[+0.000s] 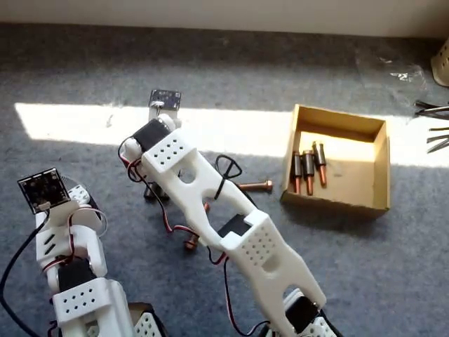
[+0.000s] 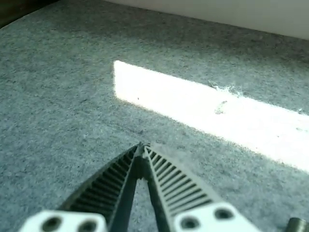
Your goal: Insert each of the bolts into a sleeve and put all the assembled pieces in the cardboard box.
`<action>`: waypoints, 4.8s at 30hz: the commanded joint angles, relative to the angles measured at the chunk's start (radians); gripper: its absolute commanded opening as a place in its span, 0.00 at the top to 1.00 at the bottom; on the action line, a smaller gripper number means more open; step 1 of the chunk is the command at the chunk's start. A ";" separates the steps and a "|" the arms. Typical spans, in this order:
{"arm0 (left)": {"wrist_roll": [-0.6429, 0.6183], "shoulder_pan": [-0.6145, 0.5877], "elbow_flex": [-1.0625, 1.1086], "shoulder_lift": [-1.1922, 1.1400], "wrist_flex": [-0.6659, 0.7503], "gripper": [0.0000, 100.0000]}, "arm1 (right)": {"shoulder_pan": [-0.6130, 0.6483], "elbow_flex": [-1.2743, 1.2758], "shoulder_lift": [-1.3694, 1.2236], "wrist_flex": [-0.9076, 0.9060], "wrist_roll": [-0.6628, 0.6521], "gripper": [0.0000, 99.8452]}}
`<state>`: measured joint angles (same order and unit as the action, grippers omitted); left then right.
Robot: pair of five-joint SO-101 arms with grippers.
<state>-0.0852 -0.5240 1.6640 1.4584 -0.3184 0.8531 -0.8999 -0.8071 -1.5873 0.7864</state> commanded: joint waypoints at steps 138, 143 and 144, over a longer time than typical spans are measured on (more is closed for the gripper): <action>0.198 0.289 -0.031 0.012 -0.103 0.99 | -0.268 0.306 1.059 -0.171 -0.942 1.00; 0.199 0.318 -0.071 0.012 -0.187 0.99 | -0.269 0.472 1.222 -0.102 -0.944 1.00; 0.199 0.323 -0.071 0.012 -0.187 0.99 | -0.269 0.519 1.251 -0.084 -0.944 1.00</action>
<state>0.1082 -0.2340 1.6732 1.4584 -0.4780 0.5738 -0.4565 0.3406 -1.7285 -0.1450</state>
